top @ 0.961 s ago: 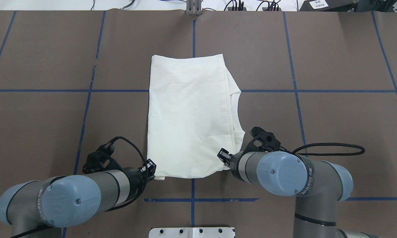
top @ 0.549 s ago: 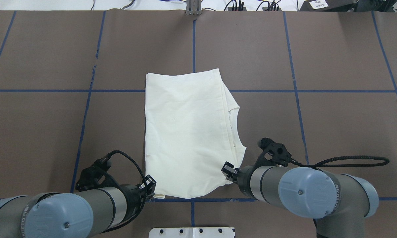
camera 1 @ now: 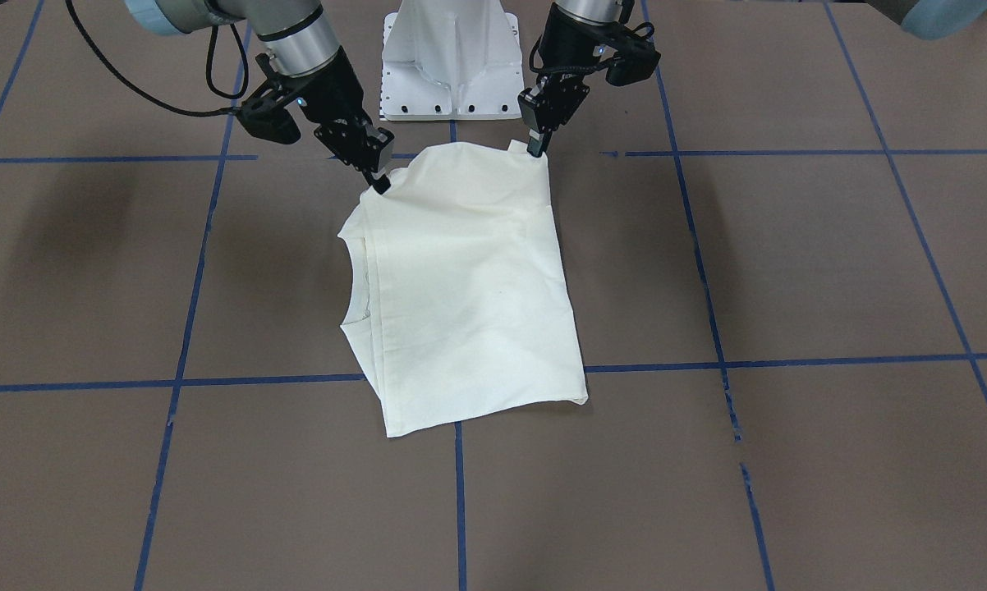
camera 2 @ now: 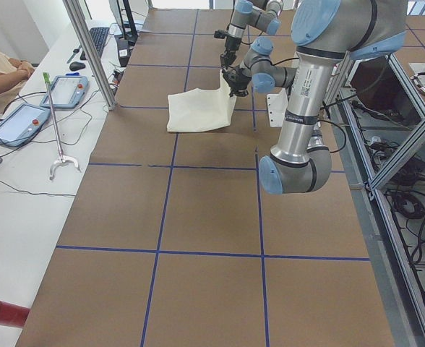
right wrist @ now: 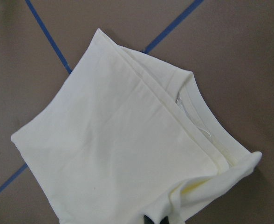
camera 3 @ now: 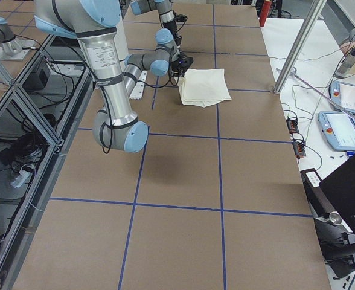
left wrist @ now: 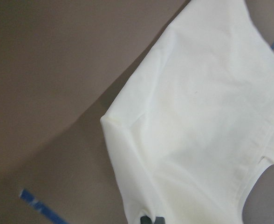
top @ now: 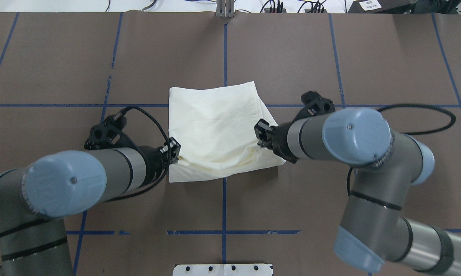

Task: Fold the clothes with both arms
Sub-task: 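Lift the near edge with both grippers and fold it away from the robot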

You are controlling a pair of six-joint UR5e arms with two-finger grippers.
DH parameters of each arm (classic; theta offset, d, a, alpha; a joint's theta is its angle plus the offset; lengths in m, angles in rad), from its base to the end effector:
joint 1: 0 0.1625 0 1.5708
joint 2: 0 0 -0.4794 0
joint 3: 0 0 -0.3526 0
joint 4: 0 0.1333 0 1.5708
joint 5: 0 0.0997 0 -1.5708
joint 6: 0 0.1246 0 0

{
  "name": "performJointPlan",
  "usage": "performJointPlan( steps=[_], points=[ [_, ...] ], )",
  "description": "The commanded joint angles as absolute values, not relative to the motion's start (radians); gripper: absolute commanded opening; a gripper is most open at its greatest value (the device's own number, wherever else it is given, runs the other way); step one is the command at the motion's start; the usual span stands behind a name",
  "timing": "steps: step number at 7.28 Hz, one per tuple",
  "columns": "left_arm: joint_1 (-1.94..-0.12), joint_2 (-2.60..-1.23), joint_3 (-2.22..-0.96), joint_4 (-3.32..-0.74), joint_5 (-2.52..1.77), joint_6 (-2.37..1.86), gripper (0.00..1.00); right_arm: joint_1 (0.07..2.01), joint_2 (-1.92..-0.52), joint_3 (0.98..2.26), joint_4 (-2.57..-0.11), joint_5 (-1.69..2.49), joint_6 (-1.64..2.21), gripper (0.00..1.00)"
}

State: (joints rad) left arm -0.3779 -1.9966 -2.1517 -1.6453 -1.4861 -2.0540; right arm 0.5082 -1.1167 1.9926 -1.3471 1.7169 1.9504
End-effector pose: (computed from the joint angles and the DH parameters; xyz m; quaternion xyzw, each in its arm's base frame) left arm 0.4516 -0.3340 0.2715 0.0092 0.5154 -0.3773 0.7694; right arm -0.4604 -0.3883 0.2896 -0.0286 -0.5240 0.3308 0.7843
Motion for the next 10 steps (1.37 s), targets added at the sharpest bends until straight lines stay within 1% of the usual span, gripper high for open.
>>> performJointPlan(
  steps=[1,2,3,4,6,7,8,9,10],
  points=[
    [-0.478,-2.055,-2.023,-1.654,-1.485,-1.950,0.00,0.609,-0.973,1.785,-1.339,1.769,1.910,0.00],
    [-0.510,-2.095,-1.947,-1.686,-1.485,-1.912,0.00,0.627,-0.924,1.685,-1.338,1.778,1.907,0.00],
    [-0.538,-2.106,-1.863,-1.763,-1.486,-1.908,0.00,0.638,-0.878,1.587,-1.303,1.784,1.899,0.00],
    [-0.566,-2.130,-1.759,-1.849,-1.486,-1.890,0.00,0.646,-0.870,1.515,-1.234,1.784,1.899,0.00],
    [-0.619,-2.219,-1.570,-1.938,-1.485,-1.826,0.00,0.653,-0.833,1.403,-1.213,1.807,1.881,0.00],
    [-0.635,-2.238,-1.464,-2.039,-1.485,-1.801,0.00,0.653,-0.797,1.335,-1.213,1.809,1.867,0.00],
    [-0.640,-2.238,-1.441,-2.086,-1.486,-1.774,0.11,0.653,-0.772,1.284,-1.201,1.810,1.855,0.00],
    [-0.655,-2.238,-1.440,-2.092,-1.488,-1.769,0.12,0.670,-0.770,1.244,-1.145,1.819,1.849,0.00],
    [-0.687,-2.240,-1.450,-2.101,-1.552,-1.769,0.21,0.676,-0.769,1.238,-1.132,1.831,1.848,0.00]
  ],
)
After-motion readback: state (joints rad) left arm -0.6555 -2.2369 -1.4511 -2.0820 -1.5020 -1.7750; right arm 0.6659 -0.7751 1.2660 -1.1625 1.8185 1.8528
